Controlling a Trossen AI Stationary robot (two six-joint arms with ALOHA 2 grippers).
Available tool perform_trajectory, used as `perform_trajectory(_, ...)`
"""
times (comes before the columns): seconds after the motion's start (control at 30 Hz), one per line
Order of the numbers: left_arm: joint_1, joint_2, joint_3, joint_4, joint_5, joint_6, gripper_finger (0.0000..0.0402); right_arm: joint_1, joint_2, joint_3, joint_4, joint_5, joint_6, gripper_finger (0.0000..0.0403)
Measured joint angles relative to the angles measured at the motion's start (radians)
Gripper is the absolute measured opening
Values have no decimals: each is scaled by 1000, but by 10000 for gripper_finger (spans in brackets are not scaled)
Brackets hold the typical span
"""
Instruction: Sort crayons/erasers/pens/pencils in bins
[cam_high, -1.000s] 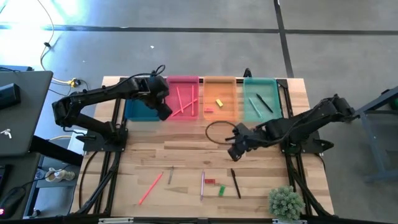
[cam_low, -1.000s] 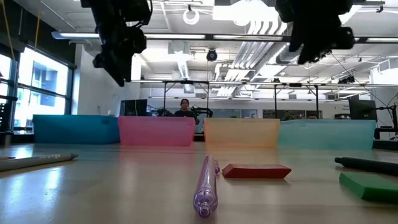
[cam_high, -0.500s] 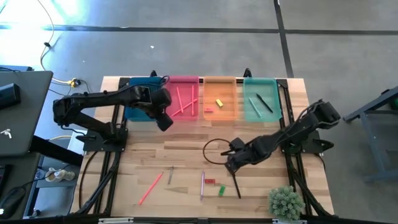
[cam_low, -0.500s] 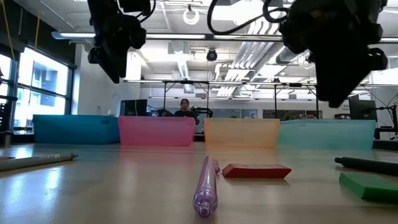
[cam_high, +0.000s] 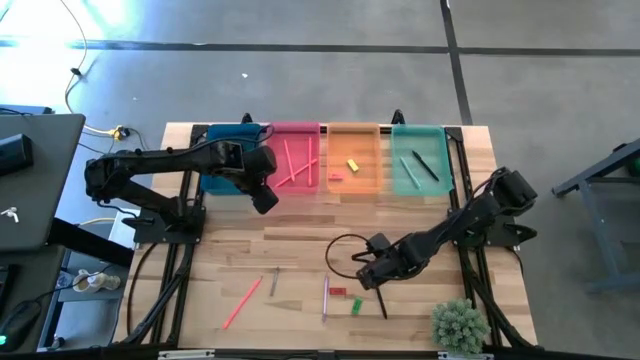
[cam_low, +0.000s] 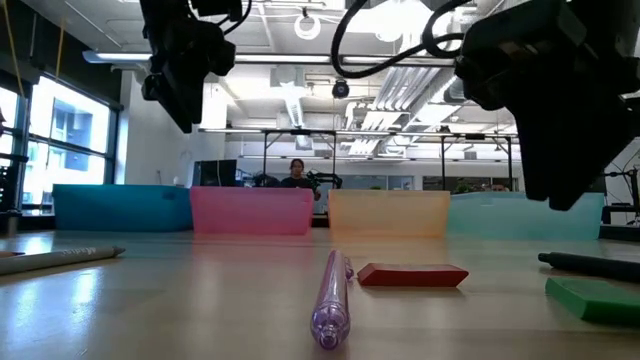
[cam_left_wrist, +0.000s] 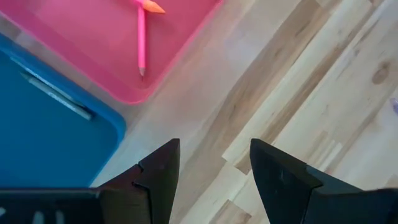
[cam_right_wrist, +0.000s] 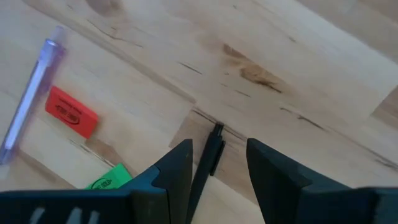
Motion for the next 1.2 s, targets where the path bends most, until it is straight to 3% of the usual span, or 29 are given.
perform_trajectory(0.17, 0, 0, 0, 0, -44, 0, 182, 14, 30, 0, 27, -4, 24, 144)
perform_trajectory(1.2, 0, 0, 0, 3, -48, -15, 182, 27, 131, 1, 46, -25, 72, 133)
